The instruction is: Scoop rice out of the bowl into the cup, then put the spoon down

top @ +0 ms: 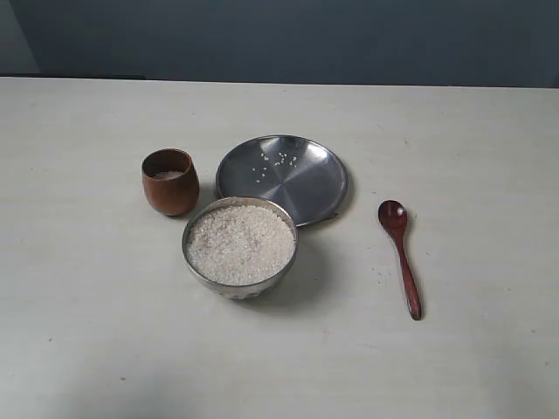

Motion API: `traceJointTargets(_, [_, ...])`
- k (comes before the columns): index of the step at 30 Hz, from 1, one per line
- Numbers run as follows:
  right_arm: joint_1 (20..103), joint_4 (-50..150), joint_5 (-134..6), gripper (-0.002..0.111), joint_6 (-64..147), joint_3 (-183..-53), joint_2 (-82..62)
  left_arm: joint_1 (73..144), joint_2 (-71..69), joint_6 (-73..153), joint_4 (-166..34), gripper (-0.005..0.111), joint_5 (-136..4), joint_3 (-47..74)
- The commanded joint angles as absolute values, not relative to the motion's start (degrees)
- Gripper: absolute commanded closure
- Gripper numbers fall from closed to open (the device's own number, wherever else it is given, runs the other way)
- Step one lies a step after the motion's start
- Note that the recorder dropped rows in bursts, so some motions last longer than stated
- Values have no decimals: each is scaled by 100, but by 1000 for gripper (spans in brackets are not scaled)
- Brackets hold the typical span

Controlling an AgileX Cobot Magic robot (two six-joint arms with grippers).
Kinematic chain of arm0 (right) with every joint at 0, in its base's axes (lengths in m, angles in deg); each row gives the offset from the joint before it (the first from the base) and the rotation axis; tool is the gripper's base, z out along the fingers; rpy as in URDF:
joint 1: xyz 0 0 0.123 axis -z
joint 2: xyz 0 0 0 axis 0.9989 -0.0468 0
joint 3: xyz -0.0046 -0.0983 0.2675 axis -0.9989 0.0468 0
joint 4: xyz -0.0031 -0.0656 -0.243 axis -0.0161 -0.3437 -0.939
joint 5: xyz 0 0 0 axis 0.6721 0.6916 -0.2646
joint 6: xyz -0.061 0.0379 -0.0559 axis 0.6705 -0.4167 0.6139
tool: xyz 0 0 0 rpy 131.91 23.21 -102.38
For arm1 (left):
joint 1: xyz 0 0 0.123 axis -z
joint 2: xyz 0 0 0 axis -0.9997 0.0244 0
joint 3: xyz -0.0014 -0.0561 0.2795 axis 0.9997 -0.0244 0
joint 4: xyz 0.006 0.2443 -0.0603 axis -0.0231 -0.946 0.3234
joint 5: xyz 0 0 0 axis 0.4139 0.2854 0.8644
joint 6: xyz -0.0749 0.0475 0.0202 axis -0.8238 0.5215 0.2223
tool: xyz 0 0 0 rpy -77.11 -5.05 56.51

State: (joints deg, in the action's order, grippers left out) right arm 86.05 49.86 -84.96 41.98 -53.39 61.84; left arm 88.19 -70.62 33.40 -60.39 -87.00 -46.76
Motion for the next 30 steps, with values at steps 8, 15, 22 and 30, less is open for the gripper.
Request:
traceJointTargets(8, [8626,4963,-8422,108,4202,-5310,6202,8812,-7086,3334,-6014,106,-8626,-4700])
traceJointTargets(15, [8626,4963,-8422,108,4202,-5310,6202,8812,-7086,3334,-6014,106,-8626,-4700])
traceJointTargets(22, [8626,4963,-8422,108,4202,-5310,6202,8812,-7086,3334,-6014,106,-8626,-4700])
traceJointTargets(30, [8510,4963,-8422,108,4202,-5310,6202,8812,-7086,3334,-6014,106,-8626,-4700])
